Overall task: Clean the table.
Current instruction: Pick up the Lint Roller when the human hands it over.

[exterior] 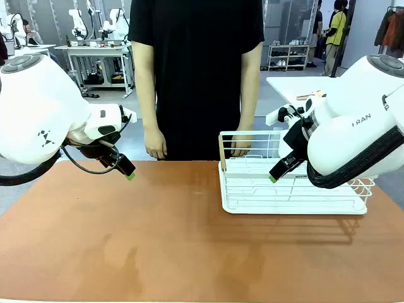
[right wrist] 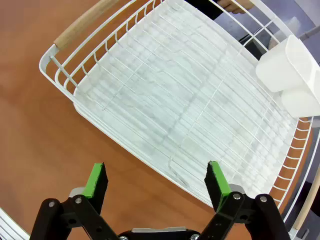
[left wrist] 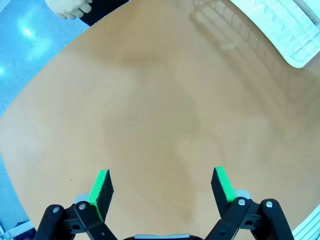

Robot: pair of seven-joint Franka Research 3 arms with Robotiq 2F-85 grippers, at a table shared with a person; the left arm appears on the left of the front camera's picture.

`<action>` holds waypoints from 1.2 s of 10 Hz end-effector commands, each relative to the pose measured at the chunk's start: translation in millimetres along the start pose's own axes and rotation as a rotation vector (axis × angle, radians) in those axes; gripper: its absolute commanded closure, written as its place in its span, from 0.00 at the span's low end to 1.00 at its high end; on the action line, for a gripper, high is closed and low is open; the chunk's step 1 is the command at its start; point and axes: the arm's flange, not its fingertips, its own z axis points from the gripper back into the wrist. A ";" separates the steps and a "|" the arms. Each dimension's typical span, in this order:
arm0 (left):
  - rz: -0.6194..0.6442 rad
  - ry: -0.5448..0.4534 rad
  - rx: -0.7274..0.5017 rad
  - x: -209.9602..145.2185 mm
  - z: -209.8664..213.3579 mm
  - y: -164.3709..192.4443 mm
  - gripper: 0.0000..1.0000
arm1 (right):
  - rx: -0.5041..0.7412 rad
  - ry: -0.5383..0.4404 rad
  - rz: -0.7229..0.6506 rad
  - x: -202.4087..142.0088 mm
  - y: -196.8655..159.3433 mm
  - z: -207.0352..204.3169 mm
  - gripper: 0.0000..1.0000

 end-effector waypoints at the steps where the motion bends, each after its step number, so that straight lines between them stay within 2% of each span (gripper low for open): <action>1: 0.000 0.000 0.000 0.1 0.0 -0.2 0.00 | 0.000 0.000 0.000 0.0 0.0 0.0 0.00; 11: -0.001 0.000 0.000 0.1 0.0 -0.4 0.00 | -0.001 0.000 0.001 -0.1 -0.4 0.0 0.00; 12: 0.069 -0.010 -0.143 15.2 22.0 17.2 0.00 | 0.083 -0.025 -0.043 11.1 -14.2 22.5 0.00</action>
